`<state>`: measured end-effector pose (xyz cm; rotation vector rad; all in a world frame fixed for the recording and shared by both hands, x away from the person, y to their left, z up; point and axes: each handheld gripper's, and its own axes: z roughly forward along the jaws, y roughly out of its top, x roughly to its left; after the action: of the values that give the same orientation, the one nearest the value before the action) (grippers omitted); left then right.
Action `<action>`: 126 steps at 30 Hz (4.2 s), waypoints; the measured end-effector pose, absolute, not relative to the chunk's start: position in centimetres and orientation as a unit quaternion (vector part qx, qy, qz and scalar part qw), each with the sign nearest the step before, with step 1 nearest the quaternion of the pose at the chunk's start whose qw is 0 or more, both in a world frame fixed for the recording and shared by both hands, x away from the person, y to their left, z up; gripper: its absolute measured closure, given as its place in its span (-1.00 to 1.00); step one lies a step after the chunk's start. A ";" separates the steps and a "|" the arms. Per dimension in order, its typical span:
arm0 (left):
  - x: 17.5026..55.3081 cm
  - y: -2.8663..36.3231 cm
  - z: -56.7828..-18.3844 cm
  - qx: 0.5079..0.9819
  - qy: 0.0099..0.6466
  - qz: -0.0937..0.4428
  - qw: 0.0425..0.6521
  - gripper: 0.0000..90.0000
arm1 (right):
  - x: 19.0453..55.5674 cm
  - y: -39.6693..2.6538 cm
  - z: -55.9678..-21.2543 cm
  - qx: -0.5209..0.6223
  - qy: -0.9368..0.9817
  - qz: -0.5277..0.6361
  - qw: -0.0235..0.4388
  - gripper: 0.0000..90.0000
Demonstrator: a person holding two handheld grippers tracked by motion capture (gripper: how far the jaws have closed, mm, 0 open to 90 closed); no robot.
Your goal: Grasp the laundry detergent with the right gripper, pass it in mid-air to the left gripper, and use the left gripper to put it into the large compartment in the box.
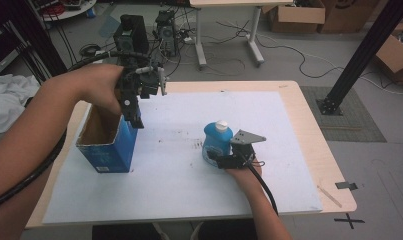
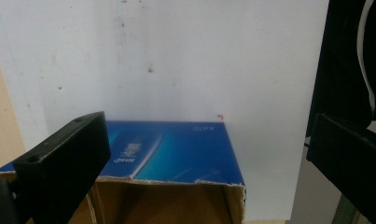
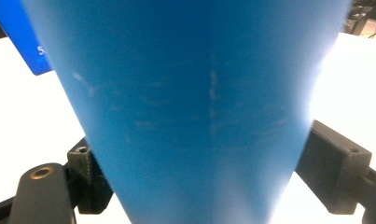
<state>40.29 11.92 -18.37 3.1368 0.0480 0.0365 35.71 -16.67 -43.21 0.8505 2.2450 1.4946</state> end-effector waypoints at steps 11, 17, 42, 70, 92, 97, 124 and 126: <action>40.3 11.9 -18.3 1.000 0.015 0.013 0.001 -1.00 | 35.6 -16.5 -43.3 0.290 0.782 0.528 0.161 -0.45; 40.3 11.9 -18.4 1.000 0.016 0.013 0.001 -1.00 | 35.6 -16.5 -43.2 0.291 0.780 0.530 0.164 -0.41; 40.3 11.6 -18.8 1.000 0.010 0.010 0.002 -1.00 | 35.2 -16.4 -43.0 0.268 0.783 0.534 0.171 0.01; 36.4 8.9 -19.6 0.999 -0.030 -0.014 0.002 -1.00 | 31.9 -11.0 -36.9 0.080 0.841 0.534 0.047 0.05; 33.5 7.5 -21.1 0.999 -0.044 -0.017 0.027 -1.00 | 32.1 -5.8 -36.5 0.061 0.839 0.541 0.013 0.05; 33.3 7.4 -21.5 0.999 -0.043 -0.016 0.022 -1.00 | 32.1 -5.1 -36.2 0.055 0.842 0.536 0.010 0.04; 33.1 6.8 -22.5 0.999 -0.043 -0.011 0.003 -0.63 | 32.2 -4.5 -36.0 0.045 0.837 0.545 0.011 0.04; 33.1 6.9 -22.5 0.999 -0.042 -0.008 0.005 -0.58 | 32.2 -4.5 -35.9 0.044 0.836 0.546 0.011 0.04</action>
<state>33.11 6.87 -22.48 3.1293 -0.1305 -0.0259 32.19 -4.50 -35.94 0.1380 2.6094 1.7041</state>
